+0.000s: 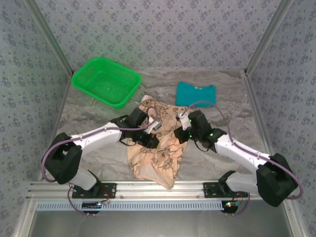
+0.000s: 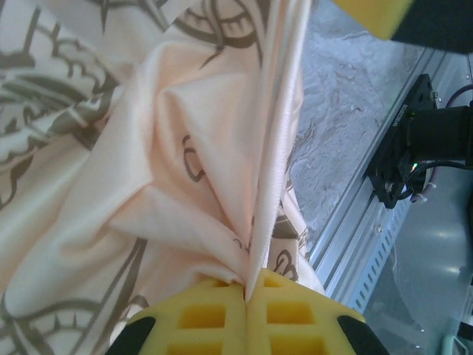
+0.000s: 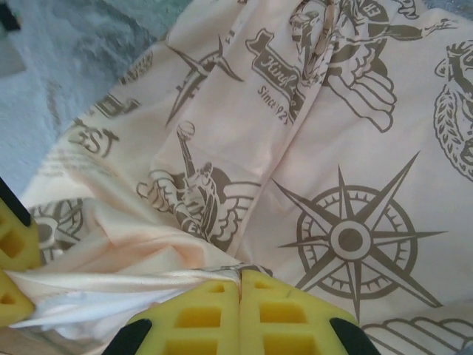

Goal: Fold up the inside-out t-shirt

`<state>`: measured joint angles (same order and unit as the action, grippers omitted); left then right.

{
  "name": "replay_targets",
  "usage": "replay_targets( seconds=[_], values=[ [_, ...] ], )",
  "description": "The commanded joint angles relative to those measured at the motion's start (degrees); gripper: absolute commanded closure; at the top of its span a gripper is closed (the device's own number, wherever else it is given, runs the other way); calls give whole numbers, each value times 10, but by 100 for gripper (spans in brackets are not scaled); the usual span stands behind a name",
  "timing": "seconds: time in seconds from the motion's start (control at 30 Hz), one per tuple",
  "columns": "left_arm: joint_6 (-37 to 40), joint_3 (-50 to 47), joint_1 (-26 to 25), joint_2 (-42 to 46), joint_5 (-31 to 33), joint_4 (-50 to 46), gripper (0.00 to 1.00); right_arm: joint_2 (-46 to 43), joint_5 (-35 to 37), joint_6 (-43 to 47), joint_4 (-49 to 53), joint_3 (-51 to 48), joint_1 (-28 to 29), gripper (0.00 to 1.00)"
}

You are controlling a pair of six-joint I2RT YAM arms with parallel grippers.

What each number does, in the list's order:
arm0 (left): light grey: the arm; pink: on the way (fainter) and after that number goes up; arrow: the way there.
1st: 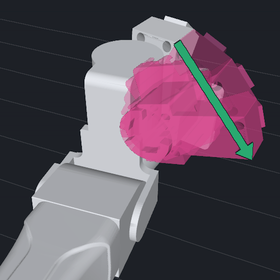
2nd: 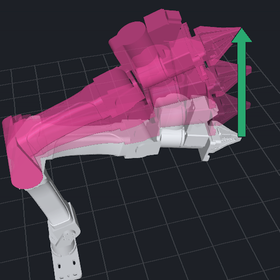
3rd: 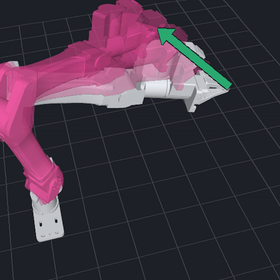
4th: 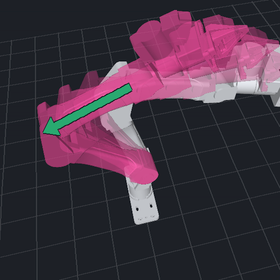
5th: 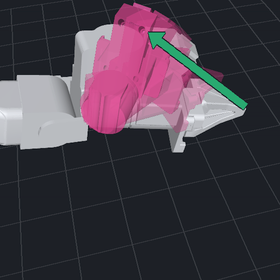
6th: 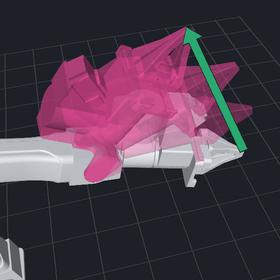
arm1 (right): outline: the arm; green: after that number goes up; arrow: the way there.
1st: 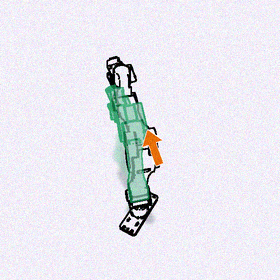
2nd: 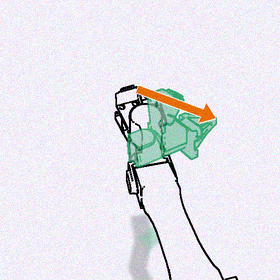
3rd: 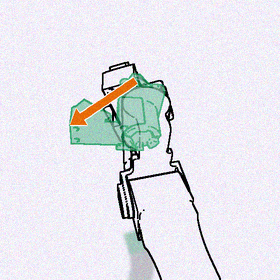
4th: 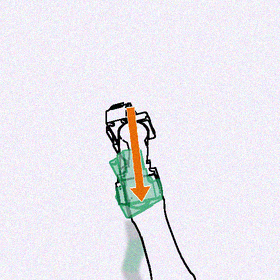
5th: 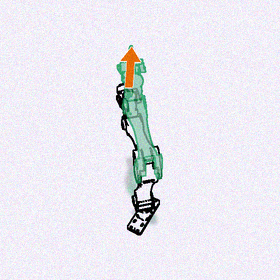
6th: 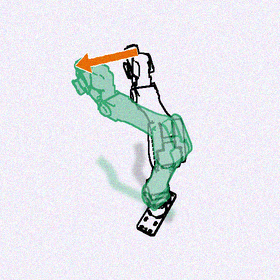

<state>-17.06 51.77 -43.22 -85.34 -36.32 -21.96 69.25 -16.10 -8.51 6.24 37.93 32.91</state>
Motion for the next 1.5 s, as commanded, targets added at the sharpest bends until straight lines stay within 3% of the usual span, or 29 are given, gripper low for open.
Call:
replay_targets(
  seconds=[0.0, 0.07, 0.17, 0.23, 0.3, 0.4, 0.63, 0.77, 0.9, 1.07, 1.13, 1.2, 1.3, 1.33, 1.47],
  values=[
    [50, -24, -14, -2, -22, -57, 100, 51, -78, -25, 34, 32, -60, 100],
    [59, -23, -15, -6, -12, -52, 100, 96, -116, -8, 40, 58, -65, 100],
    [74, -14, -16, -19, 34, -58, 97, 153, -110, -5, 39, 92, -53, 100],
    [86, -4, -16, -34, 74, -66, 83, 182, -103, -14, 40, 108, -49, 100],
    [90, 6, -16, -50, 108, -71, 75, 211, -73, -37, 51, 127, -47, 100],
    [81, 20, -17, -63, 94, -70, 62, 245, -50, -68, 79, 159, -49, 100],
    [-27, 17, -20, -10, 54, -3, 52, 254, -93, -98, 71, 171, -54, 100],
    [-38, 36, -20, 34, 109, -20, 39, 250, -112, -129, 81, 171, -79, 100],
    [-49, 100, -22, -8, 122, -36, 36, 250, -129, -127, 100, 182, -85, 100],
    [-92, 142, -38, -100, 166, -61, 39, 247, -150, -136, 100, 189, -85, 100],
    [-97, 144, -41, -127, 170, -75, 51, 242, -148, -140, 100, 189, -85, 100],
    [-95, 134, -46, -134, 154, -72, 75, 240, -149, -141, 102, 190, -88, 100],
    [-70, 113, -47, -107, 136, -76, 96, 243, -145, -141, 110, 199, -102, 100],
    [-55, 108, -46, -97, 133, -83, 100, 246, -146, -142, 110, 202, -107, 100],
    [9, 95, -26, -48, 127, -134, 100, 272, -143, -148, 119, 237, -125, 100]
  ],
)
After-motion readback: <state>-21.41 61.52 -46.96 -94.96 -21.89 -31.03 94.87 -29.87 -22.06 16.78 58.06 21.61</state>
